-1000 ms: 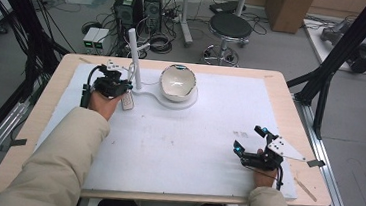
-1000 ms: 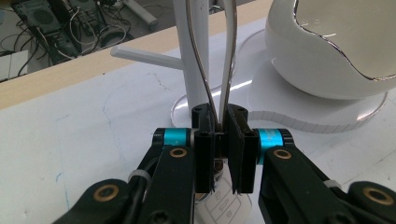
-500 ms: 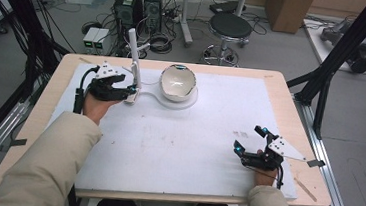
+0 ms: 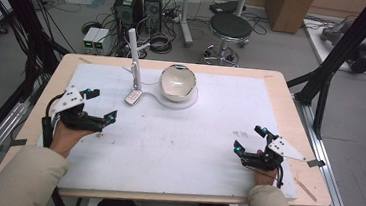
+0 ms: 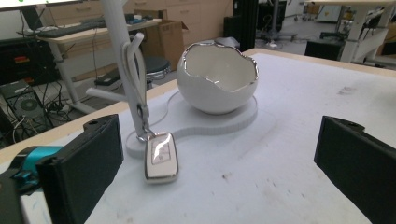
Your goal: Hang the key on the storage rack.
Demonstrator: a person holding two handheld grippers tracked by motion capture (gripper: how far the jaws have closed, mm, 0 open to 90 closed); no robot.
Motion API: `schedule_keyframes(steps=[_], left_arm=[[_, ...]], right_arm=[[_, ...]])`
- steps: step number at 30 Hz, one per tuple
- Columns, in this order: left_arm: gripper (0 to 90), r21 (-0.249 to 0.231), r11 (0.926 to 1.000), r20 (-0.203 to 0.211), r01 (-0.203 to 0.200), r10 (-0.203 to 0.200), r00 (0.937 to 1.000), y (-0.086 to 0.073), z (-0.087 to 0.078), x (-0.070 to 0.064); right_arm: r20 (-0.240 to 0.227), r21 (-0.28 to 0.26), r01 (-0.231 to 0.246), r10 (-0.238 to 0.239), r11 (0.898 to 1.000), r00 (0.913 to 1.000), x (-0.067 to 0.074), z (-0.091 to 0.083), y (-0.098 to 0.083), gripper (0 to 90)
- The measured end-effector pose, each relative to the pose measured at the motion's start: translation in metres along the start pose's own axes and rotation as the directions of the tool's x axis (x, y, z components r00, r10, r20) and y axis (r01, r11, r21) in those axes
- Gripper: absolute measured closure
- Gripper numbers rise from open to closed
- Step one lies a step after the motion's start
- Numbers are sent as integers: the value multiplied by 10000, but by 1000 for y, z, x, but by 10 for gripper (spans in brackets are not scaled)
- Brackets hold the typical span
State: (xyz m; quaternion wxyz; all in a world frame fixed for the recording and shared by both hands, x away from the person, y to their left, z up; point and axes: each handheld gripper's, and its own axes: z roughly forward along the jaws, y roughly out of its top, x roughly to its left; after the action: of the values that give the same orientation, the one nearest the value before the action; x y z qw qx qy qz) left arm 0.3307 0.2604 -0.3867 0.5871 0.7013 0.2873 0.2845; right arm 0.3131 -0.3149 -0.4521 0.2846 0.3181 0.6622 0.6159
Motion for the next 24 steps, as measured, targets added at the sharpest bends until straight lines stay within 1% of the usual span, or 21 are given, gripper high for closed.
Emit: schedule_keyframes(steps=[1,2,3,4,5,7,9,10,12,13,14,15,16,17,19,20,22,24], left_arm=[[17,-242,9997,-108,-40,37,9999,-5,-6,-1],[17,-512,9987,-103,50,-56,9999,-11,-12,-2],[17,-520,9986,-107,84,-89,9999,-16,-16,-3],[17,-501,9987,-241,136,-148,9996,-20,-21,-4],[17,-596,9981,-259,174,-189,9995,-25,-25,-4],[17,-655,9974,-426,284,-312,9986,-34,-31,-6],[17,-770,9958,-502,489,-528,9973,-45,-38,-7],[17,-798,9955,-540,513,-557,9970,-48,-39,-7],[17,-1043,9931,-666,530,-602,9960,-56,-44,-8],[17,-1192,9917,-737,474,-565,9957,-59,-47,-9],[17,-1367,9900,-902,346,-472,9948,-63,-49,-10],[17,-1577,9863,-923,483,-634,9937,-67,-50,-10],[17,-1585,9855,-895,613,-761,9931,-70,-51,-10],[17,-1442,9875,-896,634,-768,9930,-73,-50,-11],[17,-1545,9869,-976,458,-614,9933,-74,-51,-12],[17,-1532,9870,-980,492,-647,9931,-74,-50,-13],[17,-1541,9871,-1058,438,-606,9925,-74,-51,-13],[17,-1702,9848,-1280,340,-563,9902,-75,-52,-15]], right_arm=[[10,-37,19,-19,10000,10000,0,0,0,8],[27,-36,43,-43,10000,10000,-1,0,0,8],[3,4,-4,4,10000,10000,0,0,0,7],[18,0,-17,17,10000,10000,0,0,0,7],[5,-1,-18,18,10000,10000,0,0,0,7],[25,-42,27,-27,10000,10000,0,0,0,8],[17,5,-1,1,10000,10000,0,0,0,8],[19,2,-9,9,10000,10000,0,0,0,7],[24,-1,-10,10,10000,10000,0,0,0,8],[18,-5,17,-17,10000,10000,0,0,0,8],[28,-14,11,-11,10000,10000,0,0,0,8],[15,-3,14,-14,10000,10000,0,0,0,8],[17,0,-13,13,10000,10000,0,0,0,8],[17,3,-5,5,10000,10000,0,0,0,8],[25,-18,112,-112,9999,9999,0,0,0,8],[25,-30,106,-106,9999,9999,0,0,0,8],[23,-17,24,-24,10000,10000,0,0,0,8],[28,-24,39,-39,10000,10000,0,0,0,8]])
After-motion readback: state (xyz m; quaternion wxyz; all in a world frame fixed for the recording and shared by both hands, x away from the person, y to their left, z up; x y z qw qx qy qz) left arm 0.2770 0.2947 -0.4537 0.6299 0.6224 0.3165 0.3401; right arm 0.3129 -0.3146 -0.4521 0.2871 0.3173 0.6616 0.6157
